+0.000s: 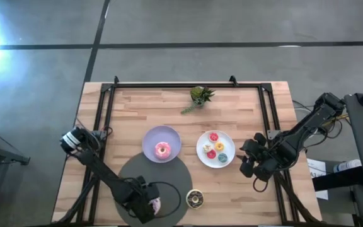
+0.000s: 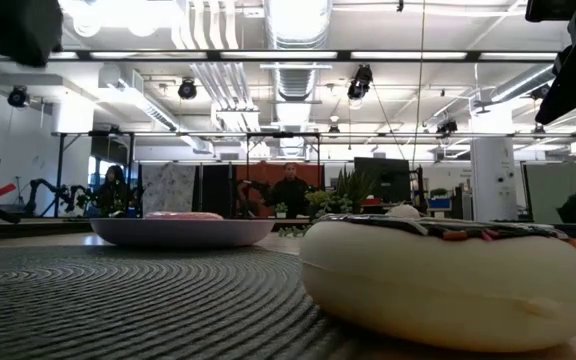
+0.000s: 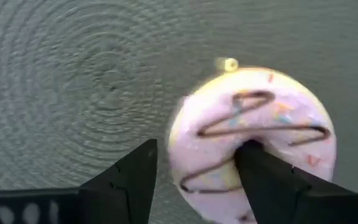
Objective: Pick & Place donuts
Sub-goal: Put the large purple donut on the purple plate
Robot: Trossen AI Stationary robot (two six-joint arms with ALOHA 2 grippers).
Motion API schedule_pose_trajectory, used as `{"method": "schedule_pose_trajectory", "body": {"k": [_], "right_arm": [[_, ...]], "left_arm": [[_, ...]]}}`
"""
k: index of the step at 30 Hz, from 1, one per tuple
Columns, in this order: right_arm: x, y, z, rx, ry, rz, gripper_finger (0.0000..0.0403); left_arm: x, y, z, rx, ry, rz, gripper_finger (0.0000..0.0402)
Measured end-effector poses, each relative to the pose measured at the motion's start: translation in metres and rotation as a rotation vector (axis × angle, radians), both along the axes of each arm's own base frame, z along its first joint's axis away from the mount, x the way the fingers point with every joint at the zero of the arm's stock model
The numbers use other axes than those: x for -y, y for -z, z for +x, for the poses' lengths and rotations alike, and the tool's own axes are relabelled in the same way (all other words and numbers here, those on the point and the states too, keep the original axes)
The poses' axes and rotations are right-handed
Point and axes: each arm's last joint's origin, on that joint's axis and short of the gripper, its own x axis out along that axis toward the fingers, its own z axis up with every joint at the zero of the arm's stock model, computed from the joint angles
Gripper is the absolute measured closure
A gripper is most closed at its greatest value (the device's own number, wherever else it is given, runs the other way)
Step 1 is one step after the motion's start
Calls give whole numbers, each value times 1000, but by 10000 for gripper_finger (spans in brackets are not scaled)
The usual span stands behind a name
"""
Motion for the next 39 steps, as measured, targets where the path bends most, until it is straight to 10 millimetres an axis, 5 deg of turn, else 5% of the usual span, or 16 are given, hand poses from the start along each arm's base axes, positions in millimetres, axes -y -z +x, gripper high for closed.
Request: {"method": "schedule_pose_trajectory", "body": {"k": [5,12,19,23,27,33,39], "right_arm": [[0,0,0,2,1,2,234],[0,0,0,4,3,4,234],[0,0,0,5,3,3,234],[0,0,0,6,4,-2,234],[1,1,1,8,11,-4,234],[1,0,1,19,29,12,234],[0,0,2,39,65,37,234]], "left_arm": [[-6,4,2,-27,-20,35,245],[-11,3,6,-22,-17,39,379],[-25,-29,11,74,-43,17,398],[-65,-58,13,160,-135,127,399],[-127,-71,21,165,-223,275,400],[-214,-53,20,93,-344,282,400],[-269,-37,2,110,-515,250,401]]}}
